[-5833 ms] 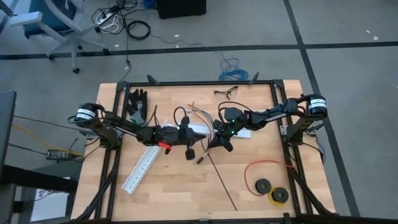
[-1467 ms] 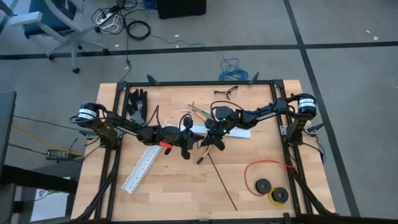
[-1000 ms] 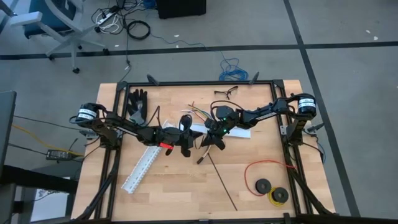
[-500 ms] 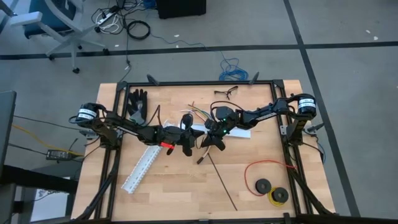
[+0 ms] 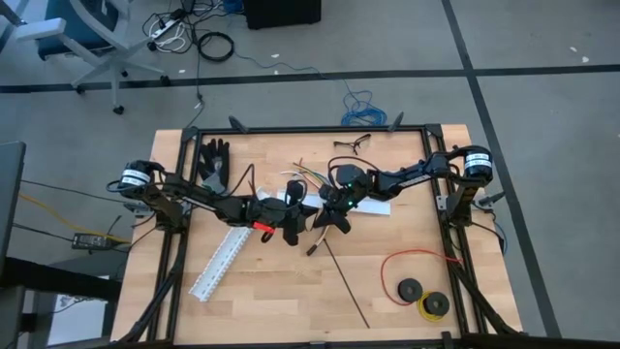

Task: Ziptie cables
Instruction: Wrap the cables together using a zip tie

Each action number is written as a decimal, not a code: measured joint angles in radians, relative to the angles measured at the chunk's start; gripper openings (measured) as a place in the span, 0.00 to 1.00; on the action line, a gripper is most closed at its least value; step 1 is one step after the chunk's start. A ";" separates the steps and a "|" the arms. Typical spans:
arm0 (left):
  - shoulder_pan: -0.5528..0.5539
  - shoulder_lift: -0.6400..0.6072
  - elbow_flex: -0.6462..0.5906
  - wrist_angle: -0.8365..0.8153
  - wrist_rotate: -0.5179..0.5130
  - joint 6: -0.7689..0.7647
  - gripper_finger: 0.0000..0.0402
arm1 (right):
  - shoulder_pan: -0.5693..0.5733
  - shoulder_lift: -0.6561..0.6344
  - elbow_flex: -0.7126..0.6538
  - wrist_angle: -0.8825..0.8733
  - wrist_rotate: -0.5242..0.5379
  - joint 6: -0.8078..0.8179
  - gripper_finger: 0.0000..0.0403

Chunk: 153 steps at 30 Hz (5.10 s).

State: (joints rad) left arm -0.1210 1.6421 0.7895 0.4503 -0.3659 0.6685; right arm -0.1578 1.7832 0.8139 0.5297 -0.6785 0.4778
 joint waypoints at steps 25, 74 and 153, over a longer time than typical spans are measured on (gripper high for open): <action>-0.026 -0.001 0.000 -0.110 -0.090 -0.025 0.00 | -0.076 0.000 0.000 0.035 -0.007 0.080 0.00; -0.030 0.002 -0.002 -0.162 -0.064 -0.183 0.00 | -0.072 -0.002 0.000 0.123 0.241 -0.265 0.00; -0.038 -0.001 0.127 -0.573 -0.031 -0.957 0.37 | 0.497 -0.739 -0.109 -1.073 1.146 0.264 0.46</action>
State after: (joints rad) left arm -0.1589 1.6415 0.9165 -0.1223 -0.3971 -0.2886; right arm 0.3388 1.0439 0.7053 -0.5433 0.4677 0.7419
